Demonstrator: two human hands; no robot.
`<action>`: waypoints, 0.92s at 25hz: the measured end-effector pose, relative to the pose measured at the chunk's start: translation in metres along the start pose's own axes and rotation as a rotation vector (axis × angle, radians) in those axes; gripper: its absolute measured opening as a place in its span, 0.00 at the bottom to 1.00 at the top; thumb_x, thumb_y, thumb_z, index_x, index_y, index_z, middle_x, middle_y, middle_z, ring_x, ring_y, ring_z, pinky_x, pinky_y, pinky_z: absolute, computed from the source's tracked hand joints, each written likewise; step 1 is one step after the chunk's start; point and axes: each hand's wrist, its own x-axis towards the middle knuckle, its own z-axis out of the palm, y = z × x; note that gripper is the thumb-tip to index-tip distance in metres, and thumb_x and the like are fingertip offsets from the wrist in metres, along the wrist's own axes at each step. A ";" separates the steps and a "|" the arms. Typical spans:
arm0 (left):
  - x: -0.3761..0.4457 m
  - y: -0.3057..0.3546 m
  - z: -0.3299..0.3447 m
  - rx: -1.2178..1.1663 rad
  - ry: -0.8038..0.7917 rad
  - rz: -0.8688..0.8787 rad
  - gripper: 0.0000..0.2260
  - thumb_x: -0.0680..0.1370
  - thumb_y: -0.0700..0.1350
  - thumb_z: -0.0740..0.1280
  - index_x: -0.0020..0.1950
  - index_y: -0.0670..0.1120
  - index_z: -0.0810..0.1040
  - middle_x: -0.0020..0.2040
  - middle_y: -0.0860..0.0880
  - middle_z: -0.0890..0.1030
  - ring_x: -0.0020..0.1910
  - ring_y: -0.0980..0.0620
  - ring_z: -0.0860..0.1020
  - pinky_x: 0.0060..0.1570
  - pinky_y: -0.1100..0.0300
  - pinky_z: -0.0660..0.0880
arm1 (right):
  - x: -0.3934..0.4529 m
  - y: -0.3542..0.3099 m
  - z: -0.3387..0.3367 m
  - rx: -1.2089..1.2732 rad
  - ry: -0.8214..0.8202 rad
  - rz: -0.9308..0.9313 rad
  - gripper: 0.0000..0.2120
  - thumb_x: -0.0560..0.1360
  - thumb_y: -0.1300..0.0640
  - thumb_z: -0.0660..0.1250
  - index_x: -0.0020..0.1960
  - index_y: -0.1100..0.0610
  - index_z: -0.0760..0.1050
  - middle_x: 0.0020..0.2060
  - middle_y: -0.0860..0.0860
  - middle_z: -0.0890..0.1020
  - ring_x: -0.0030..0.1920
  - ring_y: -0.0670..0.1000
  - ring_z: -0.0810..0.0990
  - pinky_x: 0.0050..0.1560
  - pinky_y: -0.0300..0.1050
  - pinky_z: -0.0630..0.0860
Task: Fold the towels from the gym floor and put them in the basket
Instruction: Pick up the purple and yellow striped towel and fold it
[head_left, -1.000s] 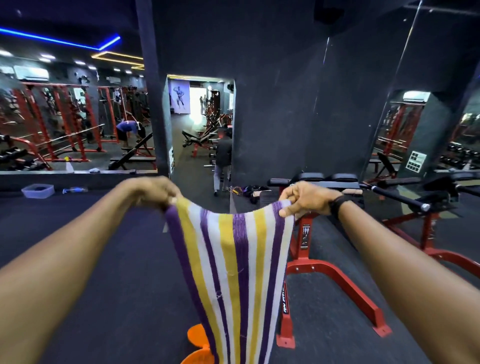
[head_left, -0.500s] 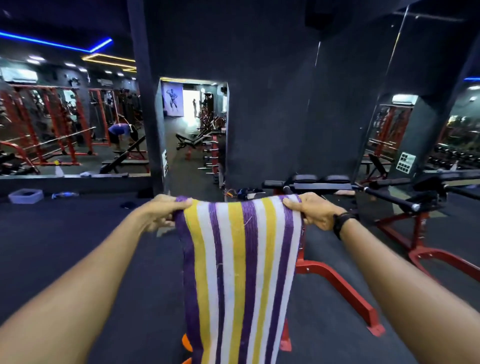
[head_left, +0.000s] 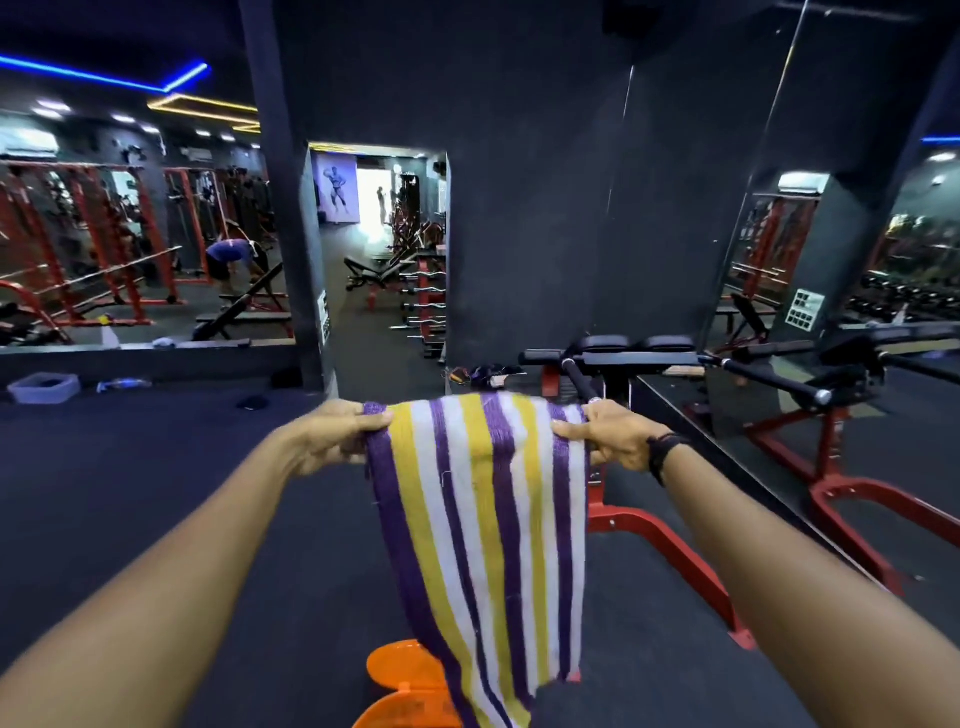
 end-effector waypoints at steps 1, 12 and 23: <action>0.000 0.004 -0.006 -0.024 0.013 -0.027 0.03 0.77 0.44 0.68 0.46 0.46 0.80 0.43 0.48 0.83 0.37 0.55 0.80 0.39 0.60 0.78 | -0.002 -0.002 -0.004 -0.019 -0.025 0.013 0.03 0.76 0.58 0.68 0.46 0.58 0.79 0.37 0.49 0.85 0.36 0.43 0.82 0.43 0.40 0.80; 0.001 -0.009 0.014 -0.084 0.040 -0.016 0.34 0.56 0.53 0.82 0.58 0.42 0.80 0.51 0.44 0.85 0.49 0.46 0.82 0.52 0.48 0.79 | -0.009 -0.011 -0.004 0.189 -0.098 -0.048 0.21 0.61 0.57 0.76 0.52 0.64 0.79 0.42 0.55 0.86 0.39 0.49 0.85 0.42 0.43 0.82; -0.006 -0.005 -0.012 0.035 -0.154 -0.051 0.31 0.58 0.51 0.82 0.59 0.45 0.80 0.55 0.45 0.84 0.55 0.47 0.81 0.61 0.48 0.74 | -0.016 -0.007 -0.001 0.256 -0.180 -0.067 0.18 0.64 0.57 0.77 0.52 0.63 0.80 0.45 0.55 0.86 0.42 0.50 0.85 0.41 0.41 0.81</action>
